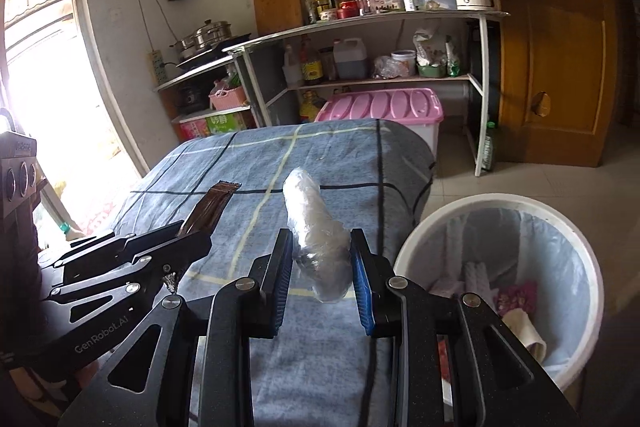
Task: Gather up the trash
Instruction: 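Carry the brown wrapper and white plastic bag over the bin with both tools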
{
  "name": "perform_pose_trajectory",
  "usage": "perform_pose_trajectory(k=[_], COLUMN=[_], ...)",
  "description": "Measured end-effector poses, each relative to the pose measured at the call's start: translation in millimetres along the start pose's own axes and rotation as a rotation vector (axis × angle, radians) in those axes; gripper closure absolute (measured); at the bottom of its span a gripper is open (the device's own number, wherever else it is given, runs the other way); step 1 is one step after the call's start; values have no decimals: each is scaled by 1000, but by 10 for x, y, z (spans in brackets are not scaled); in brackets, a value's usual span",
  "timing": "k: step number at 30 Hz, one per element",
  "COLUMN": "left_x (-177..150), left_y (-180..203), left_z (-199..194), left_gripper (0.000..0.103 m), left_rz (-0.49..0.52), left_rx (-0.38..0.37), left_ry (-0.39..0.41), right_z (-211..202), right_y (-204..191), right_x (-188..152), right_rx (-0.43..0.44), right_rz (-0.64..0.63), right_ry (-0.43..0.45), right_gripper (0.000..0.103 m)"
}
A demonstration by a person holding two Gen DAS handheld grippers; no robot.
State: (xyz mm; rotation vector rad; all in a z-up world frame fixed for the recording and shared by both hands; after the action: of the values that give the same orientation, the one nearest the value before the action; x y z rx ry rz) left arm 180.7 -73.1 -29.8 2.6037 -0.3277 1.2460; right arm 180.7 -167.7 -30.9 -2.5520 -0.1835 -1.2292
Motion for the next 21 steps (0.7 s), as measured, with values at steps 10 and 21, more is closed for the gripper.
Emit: perform_pose_trajectory(k=[10, 21], left_x=[65, -159], left_y=[832, 1421], left_z=[361, 910], left_gripper=[82, 82], left_rz=[58, 116], left_rx=[-149, -191], left_ry=[-45, -155], right_z=[-432, -334], right_y=[937, 1712], right_x=[-84, -422], right_rx=[-160, -306], right_rz=[103, 168], right_ry=[23, -81], right_gripper=[74, 73])
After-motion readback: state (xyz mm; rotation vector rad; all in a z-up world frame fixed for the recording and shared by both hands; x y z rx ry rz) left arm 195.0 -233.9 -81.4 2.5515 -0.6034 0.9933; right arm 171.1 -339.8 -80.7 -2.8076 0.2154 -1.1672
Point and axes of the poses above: each gripper's, at about its wrist camera, not at the fingertips, and z roughly the way its jaws point, y to its right, x to its top, the point moved 10 cm from there along z, roughly the way its jaws point, and after that the axes turned 1 degree about -x, right-handed, at the moved point
